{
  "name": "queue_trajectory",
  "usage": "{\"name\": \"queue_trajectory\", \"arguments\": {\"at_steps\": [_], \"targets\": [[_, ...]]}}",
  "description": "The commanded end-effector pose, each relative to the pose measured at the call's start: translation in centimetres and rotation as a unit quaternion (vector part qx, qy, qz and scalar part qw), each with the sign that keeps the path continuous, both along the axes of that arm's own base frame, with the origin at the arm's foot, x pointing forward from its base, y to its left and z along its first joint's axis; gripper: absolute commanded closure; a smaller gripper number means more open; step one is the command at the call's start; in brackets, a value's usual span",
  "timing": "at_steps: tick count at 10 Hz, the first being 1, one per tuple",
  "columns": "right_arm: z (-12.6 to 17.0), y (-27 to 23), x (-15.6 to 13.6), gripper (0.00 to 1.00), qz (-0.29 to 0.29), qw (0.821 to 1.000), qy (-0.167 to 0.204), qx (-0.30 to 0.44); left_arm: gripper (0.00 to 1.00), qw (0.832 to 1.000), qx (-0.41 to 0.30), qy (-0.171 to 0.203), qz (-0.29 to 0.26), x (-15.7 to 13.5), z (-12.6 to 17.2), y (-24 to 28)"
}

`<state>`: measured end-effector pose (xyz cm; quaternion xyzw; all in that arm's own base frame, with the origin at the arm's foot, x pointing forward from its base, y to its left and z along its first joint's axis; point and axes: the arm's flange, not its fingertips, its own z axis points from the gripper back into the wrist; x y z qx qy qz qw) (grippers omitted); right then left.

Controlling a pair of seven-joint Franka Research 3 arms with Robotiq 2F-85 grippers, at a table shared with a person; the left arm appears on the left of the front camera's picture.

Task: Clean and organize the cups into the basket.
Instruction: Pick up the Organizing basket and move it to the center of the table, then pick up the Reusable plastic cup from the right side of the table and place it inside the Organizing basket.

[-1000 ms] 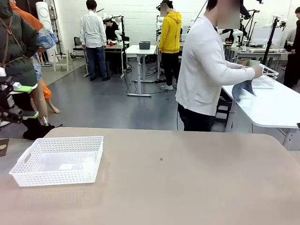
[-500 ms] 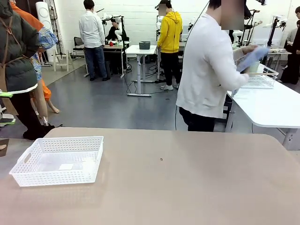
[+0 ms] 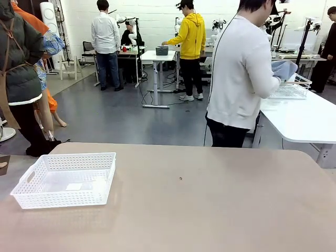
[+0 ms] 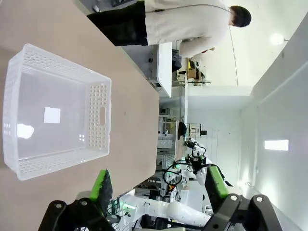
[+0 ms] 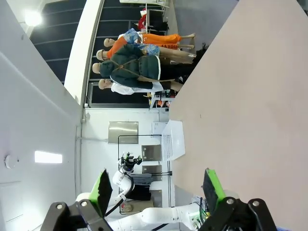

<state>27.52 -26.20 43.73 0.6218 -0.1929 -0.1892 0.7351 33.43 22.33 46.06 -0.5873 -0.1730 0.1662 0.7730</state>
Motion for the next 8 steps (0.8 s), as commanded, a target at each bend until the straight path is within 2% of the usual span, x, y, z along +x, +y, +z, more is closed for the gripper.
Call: {"name": "queue_trajectory", "arguments": {"at_steps": [1, 8], "targets": [[-0.15, 0.45, 0.67, 0.0, 0.007, 1.0, 0.003, -0.001, 0.0, 1.0, -0.006, -0.01, -0.014, 0.62, 0.19, -0.61], [-0.15, 0.45, 0.67, 0.0, 0.007, 1.0, 0.003, -0.001, 0.0, 1.0, -0.006, -0.01, -0.014, 0.62, 0.19, -0.61]]}}
